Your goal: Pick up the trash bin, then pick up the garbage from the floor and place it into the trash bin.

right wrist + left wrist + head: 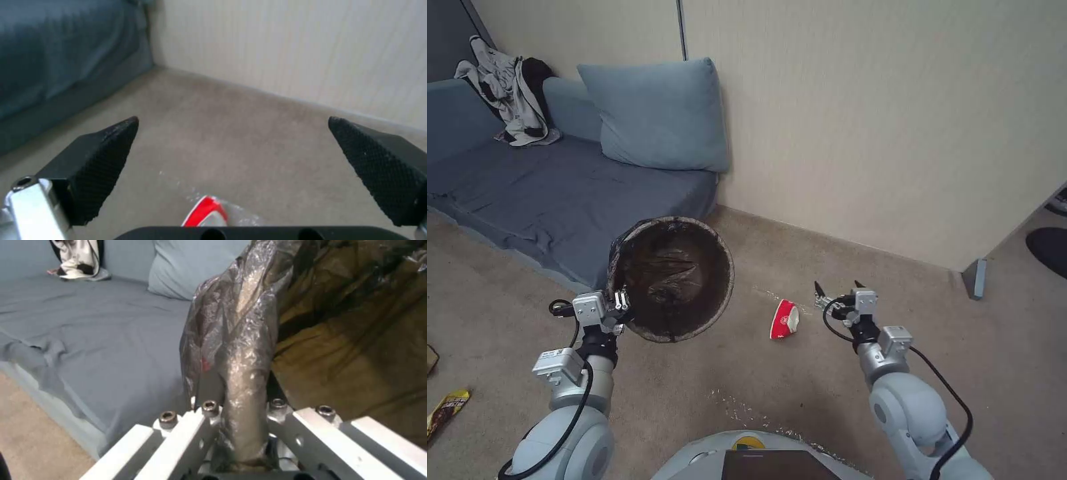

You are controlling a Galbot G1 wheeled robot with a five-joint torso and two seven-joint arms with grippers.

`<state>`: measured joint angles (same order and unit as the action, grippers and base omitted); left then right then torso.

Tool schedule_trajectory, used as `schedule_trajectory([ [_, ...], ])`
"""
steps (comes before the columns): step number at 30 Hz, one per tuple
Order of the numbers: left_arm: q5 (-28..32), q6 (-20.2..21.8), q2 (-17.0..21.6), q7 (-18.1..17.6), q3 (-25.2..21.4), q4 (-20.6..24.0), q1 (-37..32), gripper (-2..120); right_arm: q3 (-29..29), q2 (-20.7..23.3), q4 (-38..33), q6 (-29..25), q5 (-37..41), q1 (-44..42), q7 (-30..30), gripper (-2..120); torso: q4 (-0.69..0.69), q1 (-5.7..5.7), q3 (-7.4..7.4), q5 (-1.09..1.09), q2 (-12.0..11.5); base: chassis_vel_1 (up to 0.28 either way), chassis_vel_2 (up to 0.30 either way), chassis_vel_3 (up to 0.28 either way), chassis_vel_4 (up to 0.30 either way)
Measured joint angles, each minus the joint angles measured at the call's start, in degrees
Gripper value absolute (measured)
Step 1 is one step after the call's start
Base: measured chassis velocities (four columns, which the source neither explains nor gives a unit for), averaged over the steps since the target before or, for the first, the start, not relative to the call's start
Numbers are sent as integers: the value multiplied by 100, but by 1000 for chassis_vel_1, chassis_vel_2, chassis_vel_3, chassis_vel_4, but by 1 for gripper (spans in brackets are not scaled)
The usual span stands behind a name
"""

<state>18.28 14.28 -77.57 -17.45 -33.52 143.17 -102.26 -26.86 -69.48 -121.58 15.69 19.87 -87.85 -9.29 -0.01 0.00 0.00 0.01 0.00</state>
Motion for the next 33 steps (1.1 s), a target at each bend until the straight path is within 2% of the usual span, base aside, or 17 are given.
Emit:
schedule_trajectory([
  [5,-10,20,-9,-1,-8,16,-79,3,464,170,351,124,298,293,-184,100,1,0,0,0,0,0,0,0,0],
  [13,-64,30,-65,-1,-18,17,-216,3,964,188,964,259,631,616,-370,100,1,0,0,-1,0,0,0,0,0],
  [22,-122,30,-102,4,-24,16,-273,3,1183,75,1667,271,859,850,-439,100,0,0,0,-1,0,0,0,0,0],
  [24,-139,30,-117,10,-24,16,-292,3,1288,-8,2121,264,879,1035,-502,100,0,0,0,-1,0,0,0,0,0],
  [30,-152,30,-129,17,-23,16,-318,3,1381,-97,2539,182,858,1284,-573,100,0,0,0,-1,0,0,0,0,0],
  [33,-165,28,-140,28,-20,16,-357,3,1493,-228,3007,120,846,1663,-657,100,0,0,0,-2,0,0,0,0,0],
])
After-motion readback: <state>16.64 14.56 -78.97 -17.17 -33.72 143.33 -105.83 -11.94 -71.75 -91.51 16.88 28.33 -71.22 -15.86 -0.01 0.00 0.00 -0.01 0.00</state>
